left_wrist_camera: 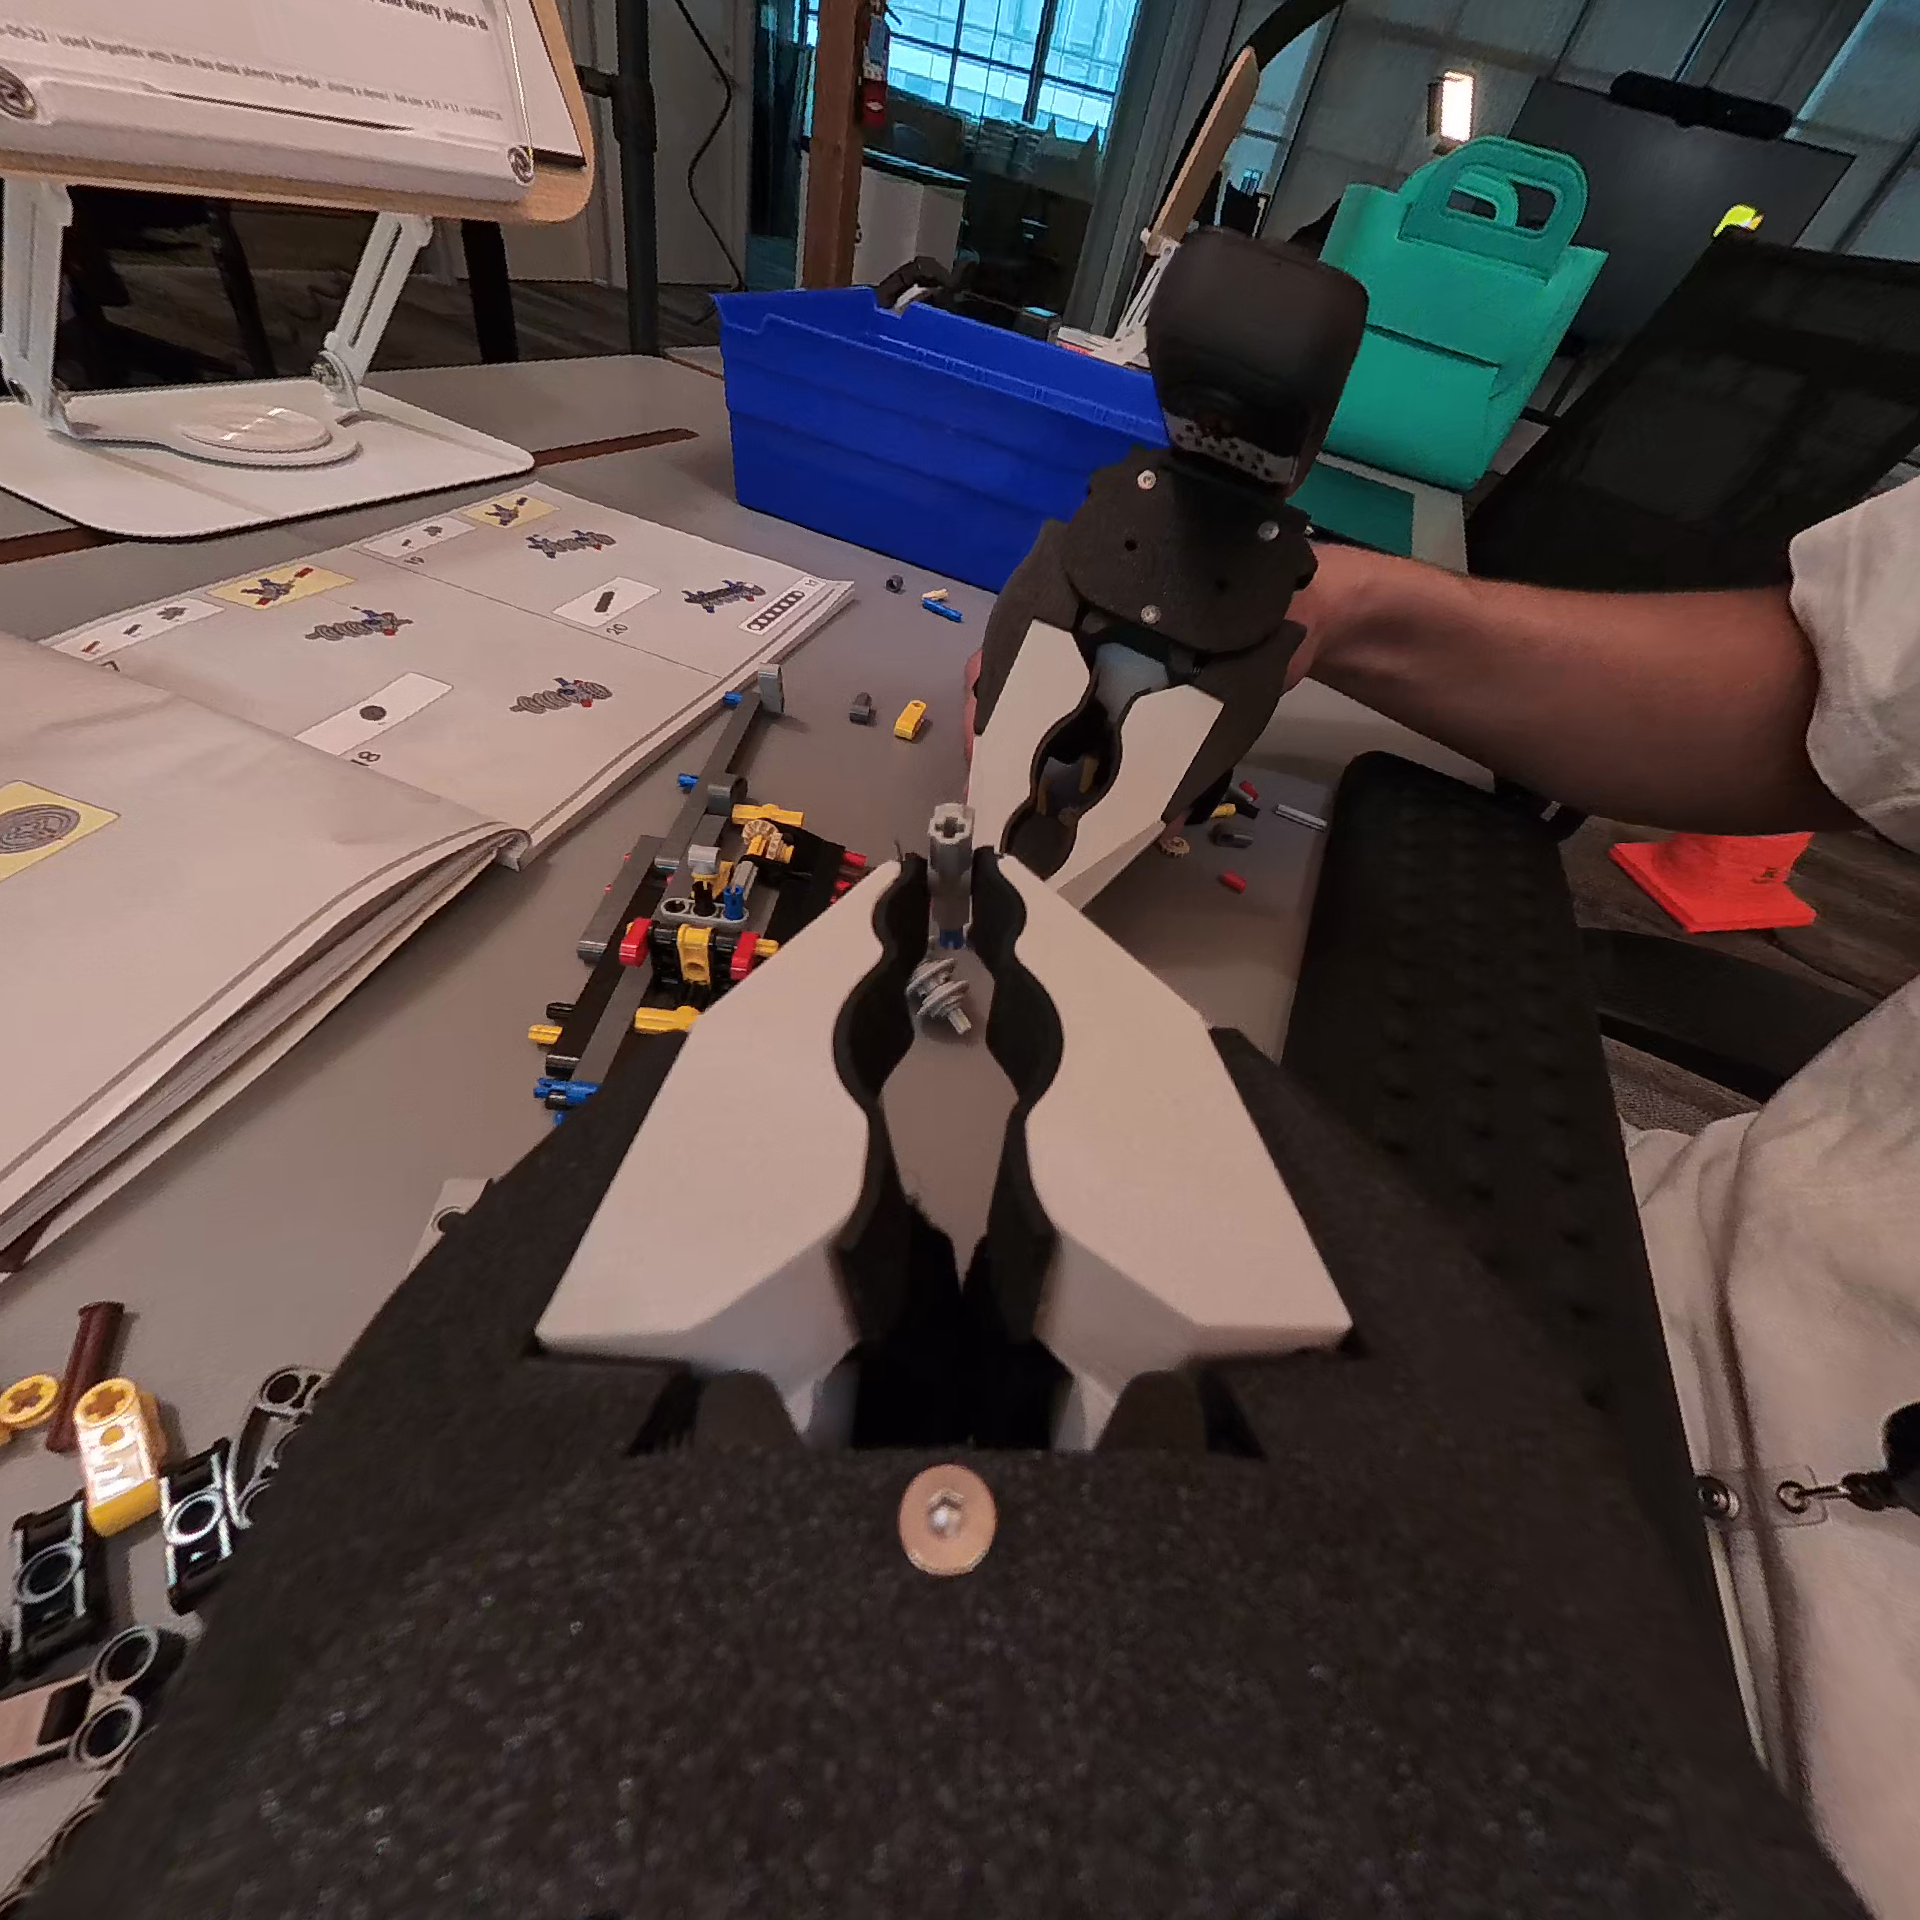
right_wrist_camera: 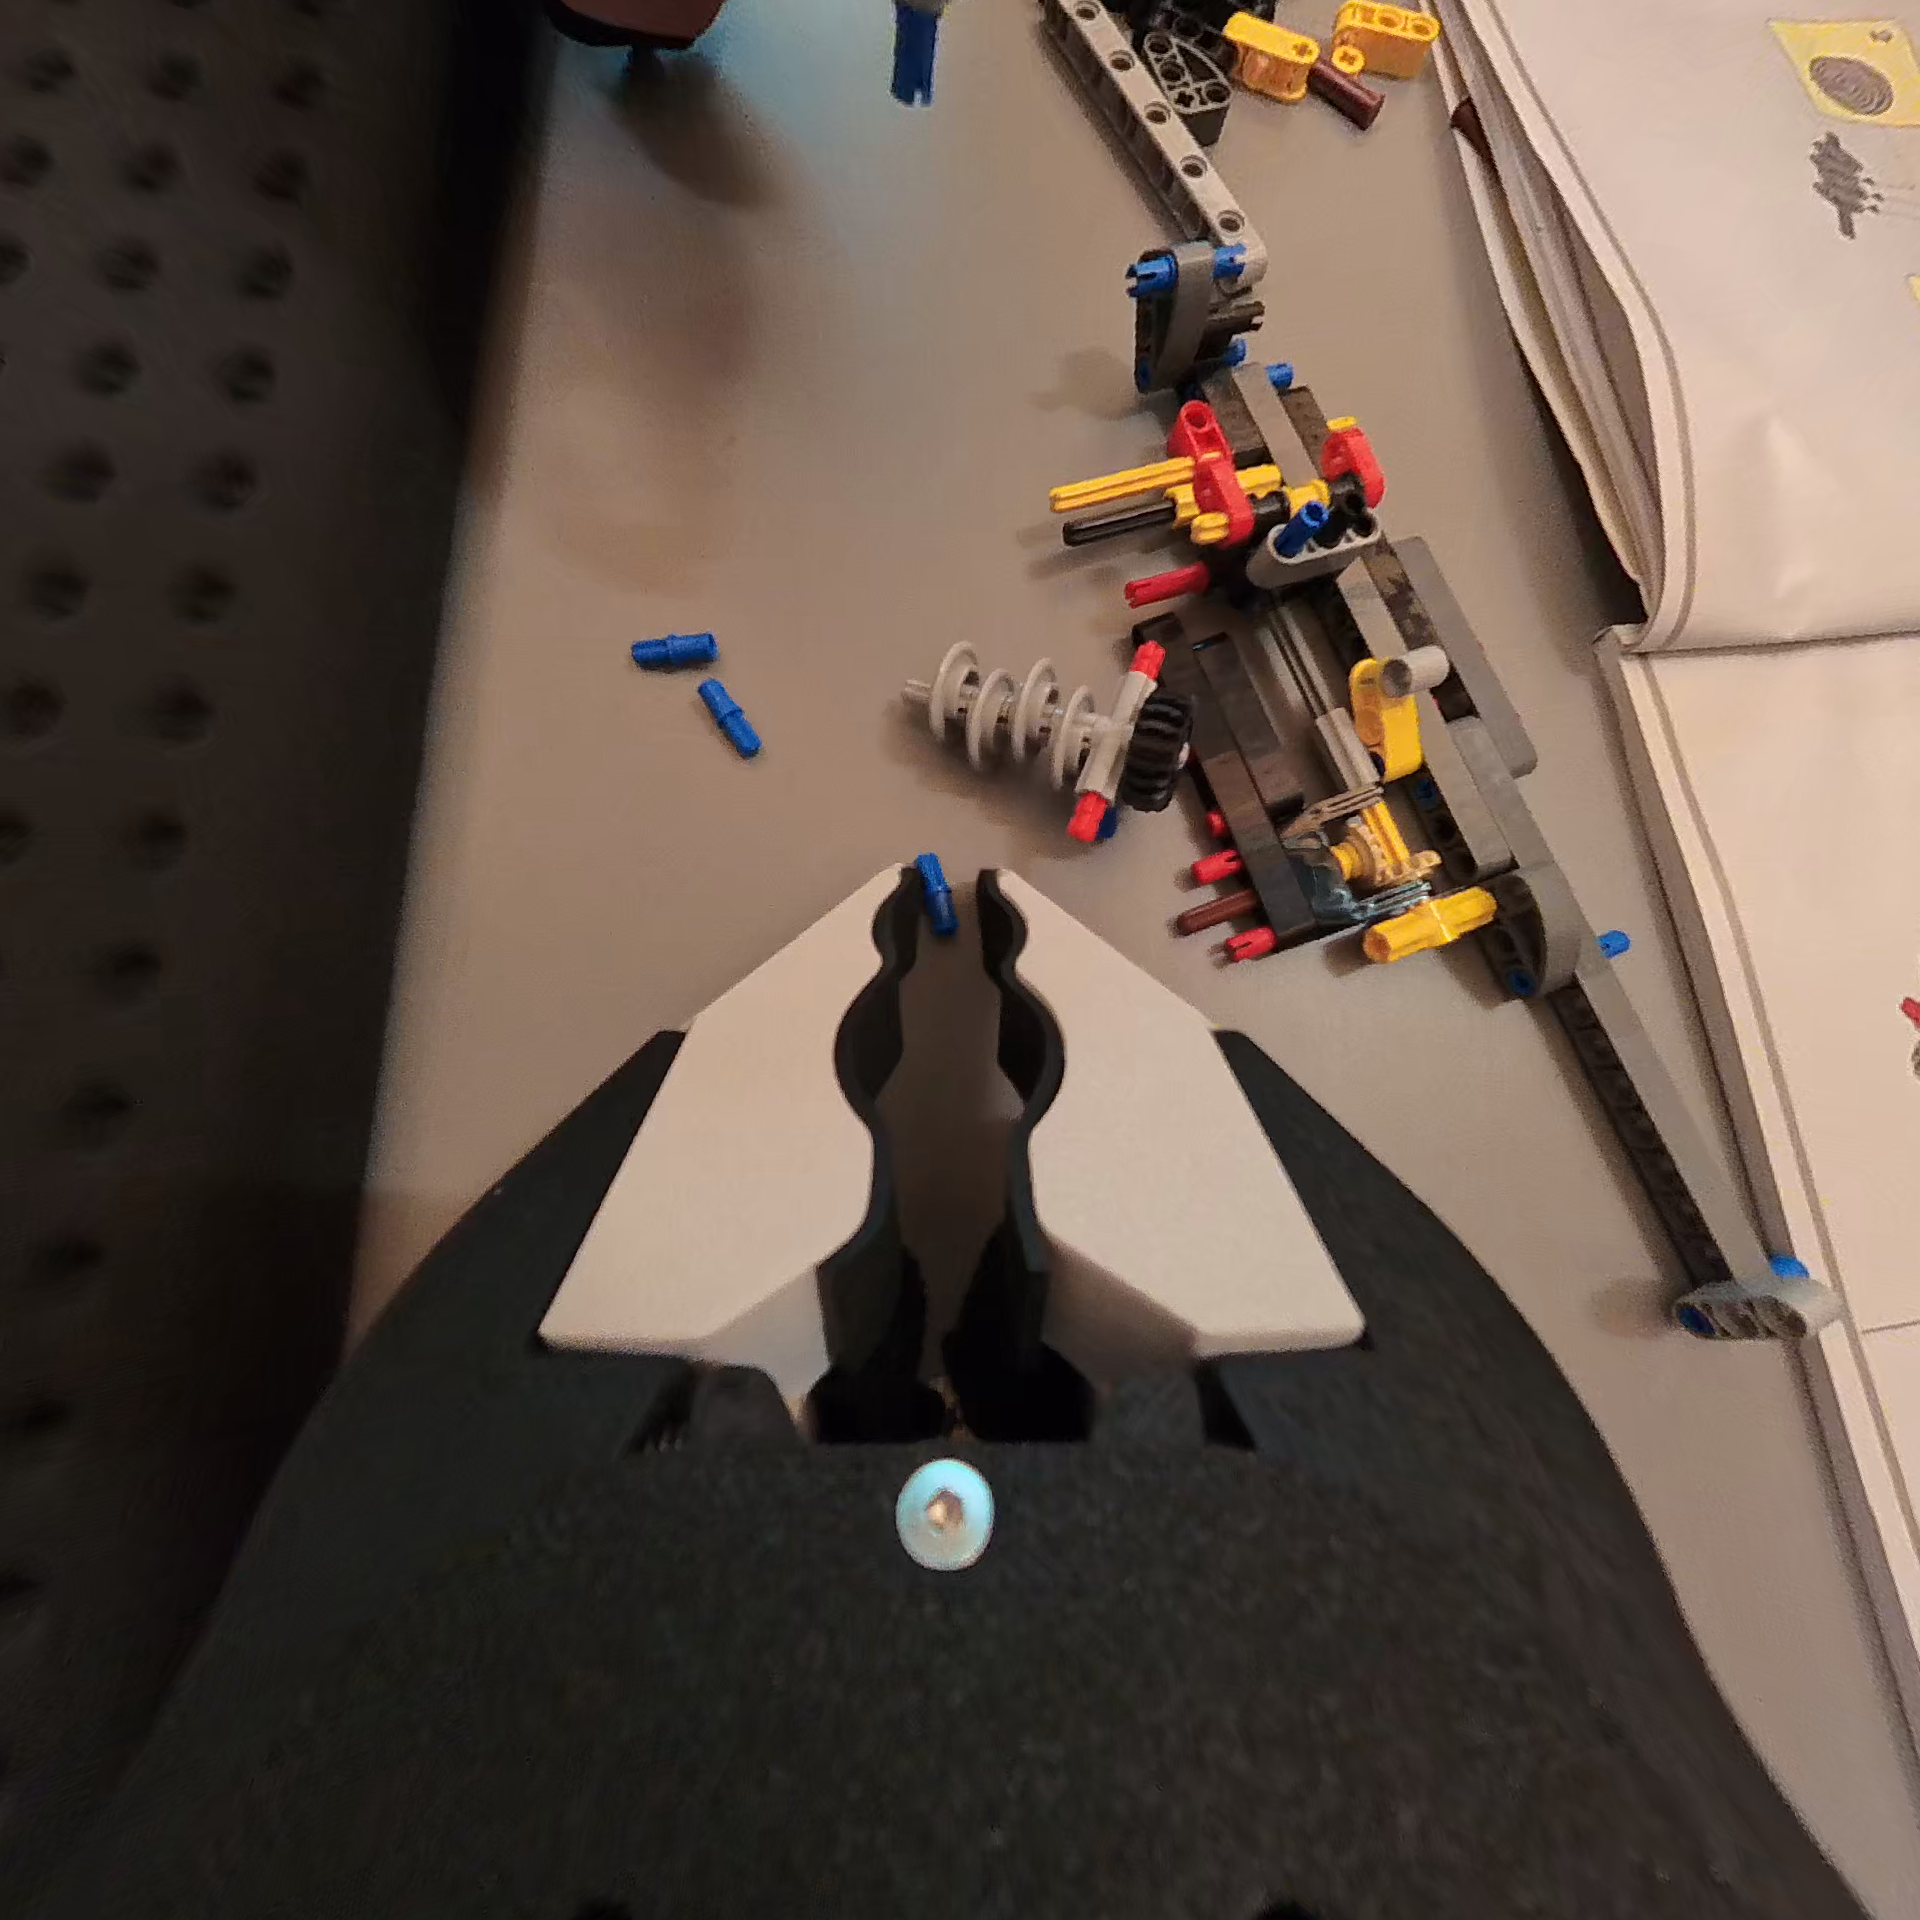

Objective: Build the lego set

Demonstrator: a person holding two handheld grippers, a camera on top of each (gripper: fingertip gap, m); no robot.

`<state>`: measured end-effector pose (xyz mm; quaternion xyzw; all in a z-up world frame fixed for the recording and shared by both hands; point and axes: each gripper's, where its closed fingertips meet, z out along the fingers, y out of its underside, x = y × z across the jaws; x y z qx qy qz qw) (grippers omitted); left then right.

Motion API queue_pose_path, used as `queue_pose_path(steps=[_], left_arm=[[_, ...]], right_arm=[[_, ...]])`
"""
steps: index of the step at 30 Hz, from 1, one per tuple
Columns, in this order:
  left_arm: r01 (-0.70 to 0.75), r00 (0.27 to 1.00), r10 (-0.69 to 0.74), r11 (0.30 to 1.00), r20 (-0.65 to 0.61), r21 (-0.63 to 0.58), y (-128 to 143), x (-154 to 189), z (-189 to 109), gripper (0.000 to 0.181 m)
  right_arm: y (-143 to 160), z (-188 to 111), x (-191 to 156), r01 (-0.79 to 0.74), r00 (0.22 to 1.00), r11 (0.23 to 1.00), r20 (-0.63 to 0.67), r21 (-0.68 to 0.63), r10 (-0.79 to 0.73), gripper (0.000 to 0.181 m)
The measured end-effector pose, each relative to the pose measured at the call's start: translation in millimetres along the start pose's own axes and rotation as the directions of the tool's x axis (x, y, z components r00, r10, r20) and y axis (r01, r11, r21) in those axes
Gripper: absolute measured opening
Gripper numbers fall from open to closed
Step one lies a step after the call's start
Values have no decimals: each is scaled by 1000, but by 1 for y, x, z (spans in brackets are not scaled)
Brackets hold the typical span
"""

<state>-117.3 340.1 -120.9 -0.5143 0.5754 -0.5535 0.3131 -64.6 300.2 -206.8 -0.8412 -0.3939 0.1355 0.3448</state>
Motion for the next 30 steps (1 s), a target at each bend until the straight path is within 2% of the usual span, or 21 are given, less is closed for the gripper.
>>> queue_pose_path(steps=[11, 23, 24, 27, 29, 30], left_arm=[[-5, 1000, 5, 1000, -8, -11, 2, 2, 1, 7], [-5, 999, 6, 1000, -39, 1, 1, 7, 0, 7], [3, 998, -2, 1000, -58, 13, -2, 9, -1, 7], [43, 991, -34, 997, -127, 69, -12, 19, -6, 7], [78, 984, -60, 991, -169, 104, -19, 22, -10, 7], [96, 980, -73, 989, -184, 116, -22, 23, -12, 7]], right_arm=[[0, 1, -2, -15, 999, 1000, 37, 12, 14, 10], [-2, 0, -1, 10, 1000, 999, -14, 54, -10, 4], [-11, -3, -3, 28, 999, 995, -24, 91, -26, 4], [-67, -28, -8, 48, 997, 951, -74, 304, -26, 3], [-101, -44, -10, 183, 973, 900, -206, 395, -108, 3], [-108, -46, -11, 246, 951, 896, -270, 369, -150, 3]])
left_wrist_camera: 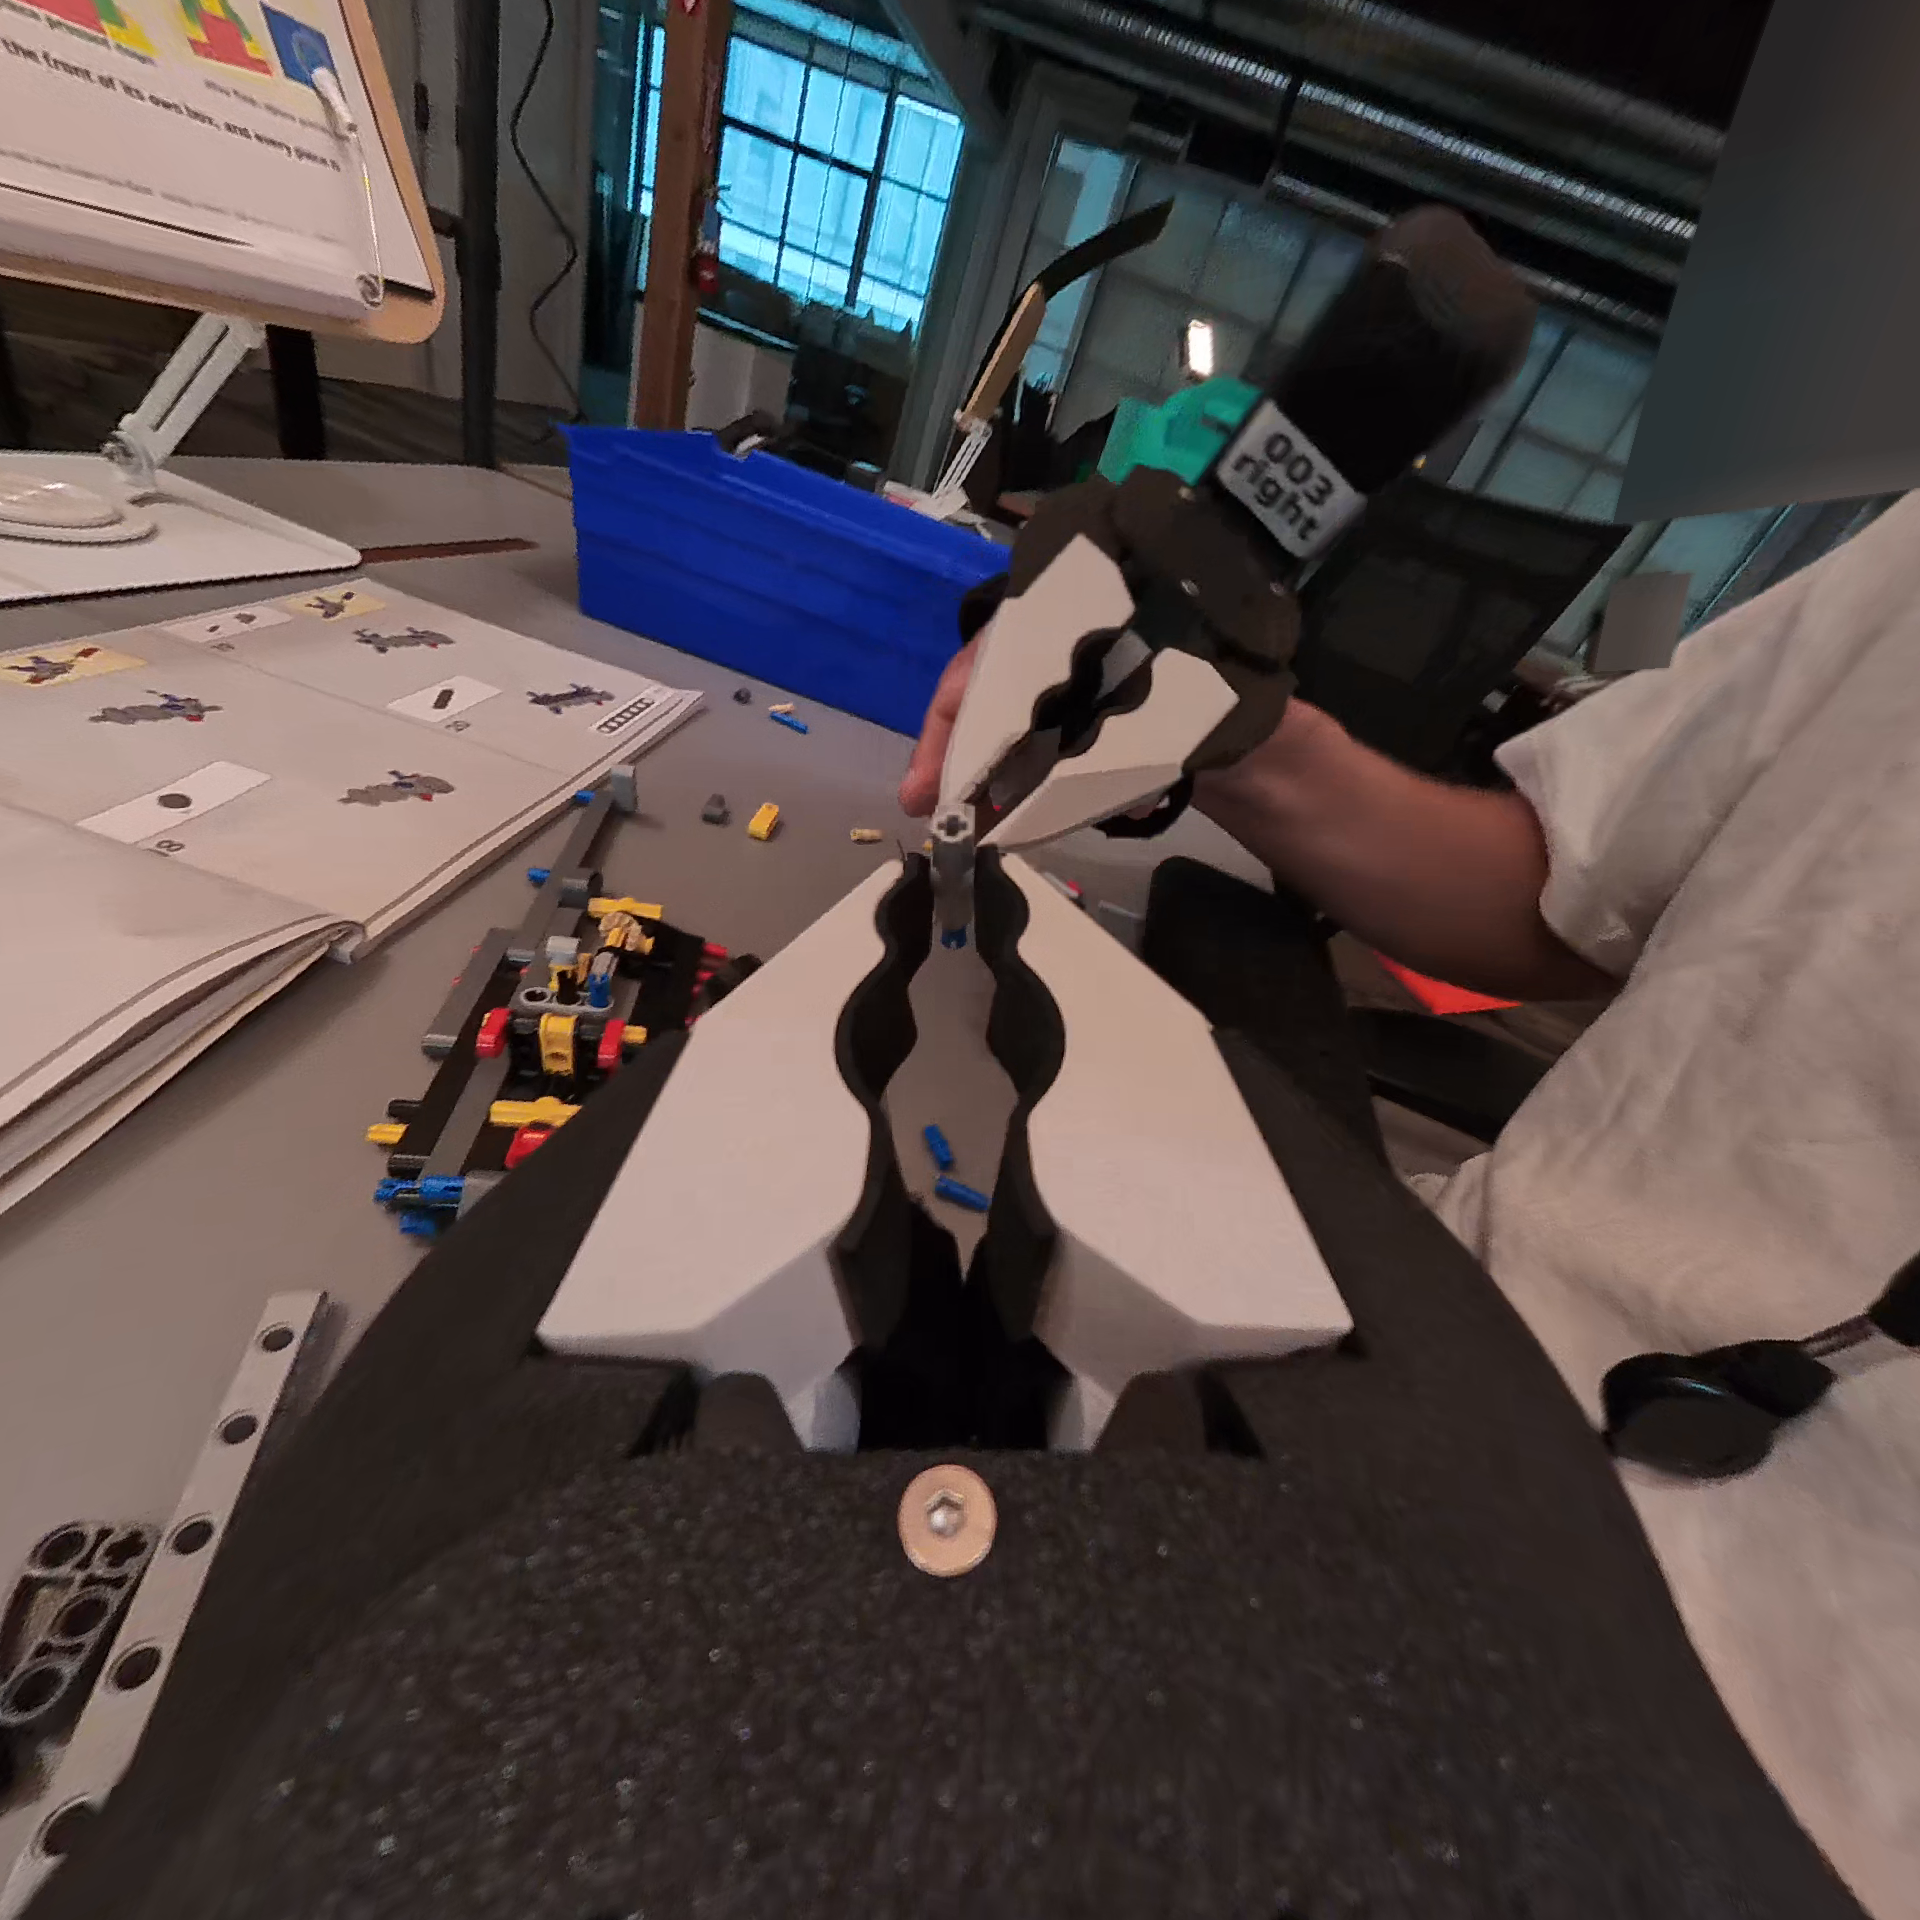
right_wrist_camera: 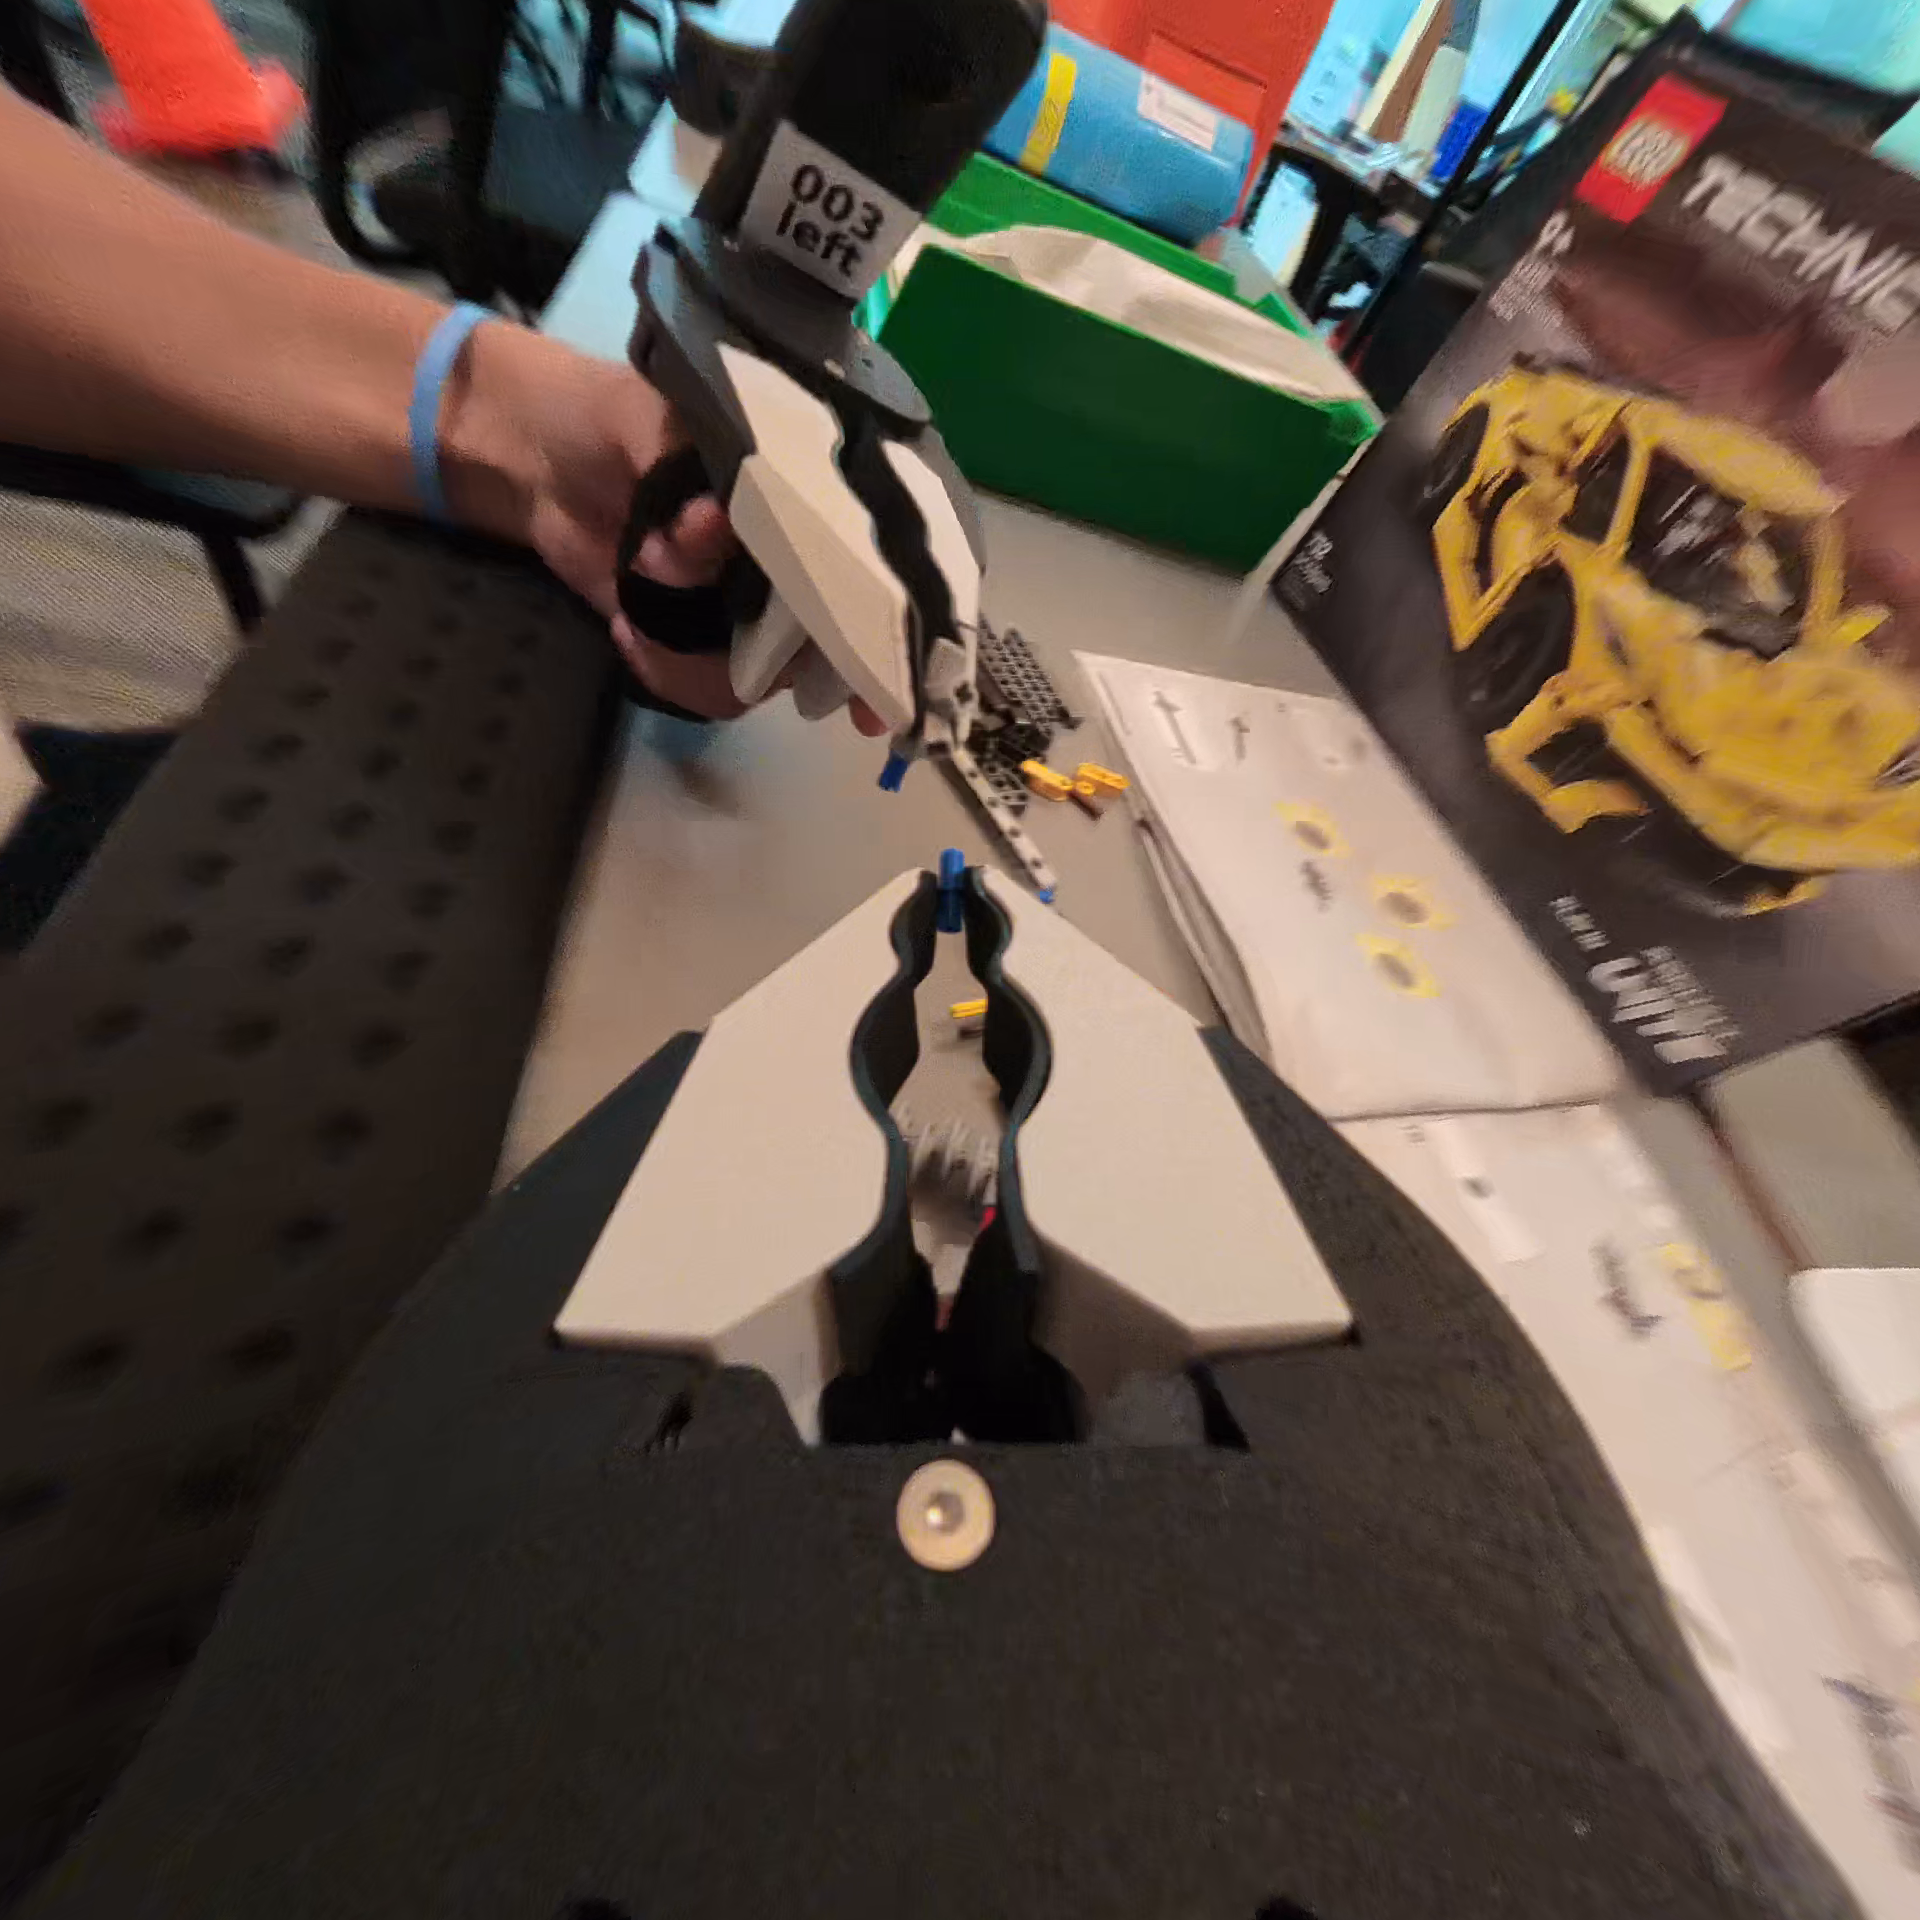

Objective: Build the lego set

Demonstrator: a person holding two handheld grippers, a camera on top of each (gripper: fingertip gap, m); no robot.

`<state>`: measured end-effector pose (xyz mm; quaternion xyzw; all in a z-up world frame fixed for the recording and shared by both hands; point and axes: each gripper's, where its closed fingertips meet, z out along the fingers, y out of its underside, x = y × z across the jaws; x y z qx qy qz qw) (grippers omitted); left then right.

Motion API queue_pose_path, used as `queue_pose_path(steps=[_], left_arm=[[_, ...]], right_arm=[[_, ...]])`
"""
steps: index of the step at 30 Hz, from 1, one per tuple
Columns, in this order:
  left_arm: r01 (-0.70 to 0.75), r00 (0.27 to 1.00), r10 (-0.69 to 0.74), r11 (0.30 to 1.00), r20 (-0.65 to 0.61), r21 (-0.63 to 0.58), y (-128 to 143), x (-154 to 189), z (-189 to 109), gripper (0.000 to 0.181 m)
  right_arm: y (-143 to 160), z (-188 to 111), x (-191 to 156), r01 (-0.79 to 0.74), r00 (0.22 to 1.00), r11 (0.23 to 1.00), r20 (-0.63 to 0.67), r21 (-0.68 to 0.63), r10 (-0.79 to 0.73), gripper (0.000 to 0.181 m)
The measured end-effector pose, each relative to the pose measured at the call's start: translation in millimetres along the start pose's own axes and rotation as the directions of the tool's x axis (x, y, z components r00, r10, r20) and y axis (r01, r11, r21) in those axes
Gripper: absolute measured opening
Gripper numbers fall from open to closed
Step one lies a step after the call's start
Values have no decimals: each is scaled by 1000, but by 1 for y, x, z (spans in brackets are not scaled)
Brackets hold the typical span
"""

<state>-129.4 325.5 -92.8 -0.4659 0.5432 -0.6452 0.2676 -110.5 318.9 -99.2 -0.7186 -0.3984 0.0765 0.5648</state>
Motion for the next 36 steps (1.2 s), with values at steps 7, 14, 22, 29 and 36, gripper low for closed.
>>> queue_pose_path(steps=[7, 14, 22, 29, 36], left_arm=[[-9, 999, 9, 1000, -35, -6, 1, 6, -1, 7], [-24, 999, 24, 999, -30, -24, 5, 6, 3, 7], [-23, 1000, 23, 999, -18, -23, 5, 3, 3, 7], [-37, 999, 37, 999, 0, -29, 6, 2, 3, 7], [-43, 999, 43, 998, 2, -36, 7, 2, 3, 7]], right_arm=[[-19, 5, -2, 382, 905, 914, -146, -140, -400, 3], [-9, 11, -8, 450, 878, 866, -72, -215, -474, 3], [-9, 16, -9, 366, 910, 911, -131, -189, -393, 3], [-6, 15, -4, 318, 918, 927, -179, -199, -353, 3], [-9, 14, -5, 330, 912, 923, -184, -199, -366, 2]])
